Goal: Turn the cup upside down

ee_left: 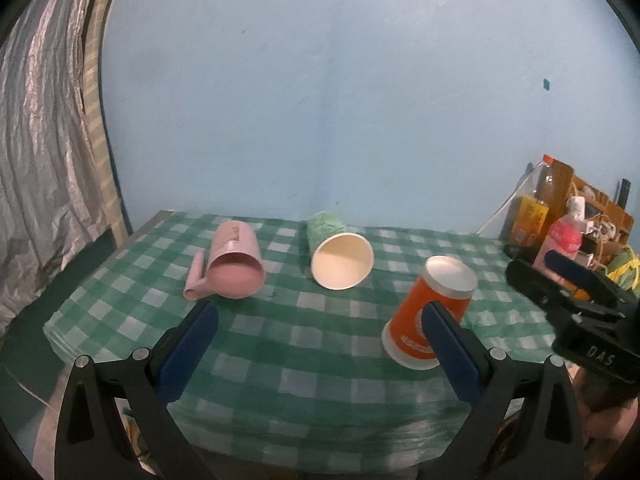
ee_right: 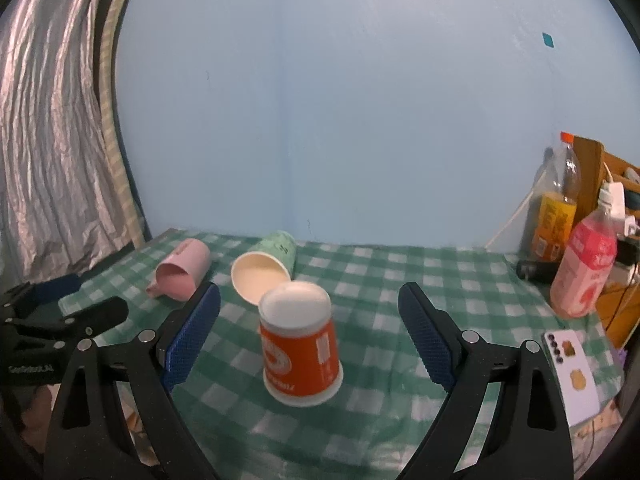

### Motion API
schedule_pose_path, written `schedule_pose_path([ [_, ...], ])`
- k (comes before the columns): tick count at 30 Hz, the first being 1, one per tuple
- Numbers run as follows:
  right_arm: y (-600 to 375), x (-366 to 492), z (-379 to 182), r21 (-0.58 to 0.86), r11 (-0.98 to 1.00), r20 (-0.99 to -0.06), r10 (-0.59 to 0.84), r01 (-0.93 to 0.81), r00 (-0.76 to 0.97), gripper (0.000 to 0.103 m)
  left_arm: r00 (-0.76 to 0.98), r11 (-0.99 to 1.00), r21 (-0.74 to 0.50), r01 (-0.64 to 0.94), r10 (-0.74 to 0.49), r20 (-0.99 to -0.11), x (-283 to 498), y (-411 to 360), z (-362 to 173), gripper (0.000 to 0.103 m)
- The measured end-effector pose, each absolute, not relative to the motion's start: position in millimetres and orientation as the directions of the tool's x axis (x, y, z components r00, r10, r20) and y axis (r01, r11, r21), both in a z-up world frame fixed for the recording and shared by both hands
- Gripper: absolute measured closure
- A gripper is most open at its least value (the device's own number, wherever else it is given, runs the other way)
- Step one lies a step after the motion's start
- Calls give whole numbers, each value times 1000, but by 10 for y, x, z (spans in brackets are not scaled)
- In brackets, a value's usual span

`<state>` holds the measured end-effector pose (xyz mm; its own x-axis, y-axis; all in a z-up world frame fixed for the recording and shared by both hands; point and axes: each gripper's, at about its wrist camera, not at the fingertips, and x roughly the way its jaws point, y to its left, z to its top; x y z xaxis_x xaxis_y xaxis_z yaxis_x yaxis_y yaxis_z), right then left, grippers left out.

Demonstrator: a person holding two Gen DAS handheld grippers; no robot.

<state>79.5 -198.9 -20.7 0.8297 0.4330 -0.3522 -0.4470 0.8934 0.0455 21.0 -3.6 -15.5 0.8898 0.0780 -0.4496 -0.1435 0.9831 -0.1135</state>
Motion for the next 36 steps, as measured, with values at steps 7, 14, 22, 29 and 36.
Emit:
schedule_pose_path([
  [7, -2013, 725, -205, 46, 894, -371, 430, -446, 823, 13, 897, 987, -85, -138, 88, -433, 136, -119, -94, 0],
  [14, -2012, 710, -218, 51, 893, -385, 431, -448, 816, 13, 900, 987, -64, -145, 105, -423, 104, -146, -69, 0],
  [22, -2006, 721, -234, 59, 891, -394, 436, -450, 809, 13, 892, 987, -66, -143, 100, -440, 127, -140, -68, 0],
  [29, -1988, 747, -279, 69, 895, -412, 427, -440, 805, 13, 879, 987, -47, -155, 116, -463, 154, -163, -88, 0],
  [36, -1981, 768, -294, 72, 894, -423, 429, -443, 798, 13, 874, 986, -3, -164, 144, -464, 154, -238, -94, 0],
])
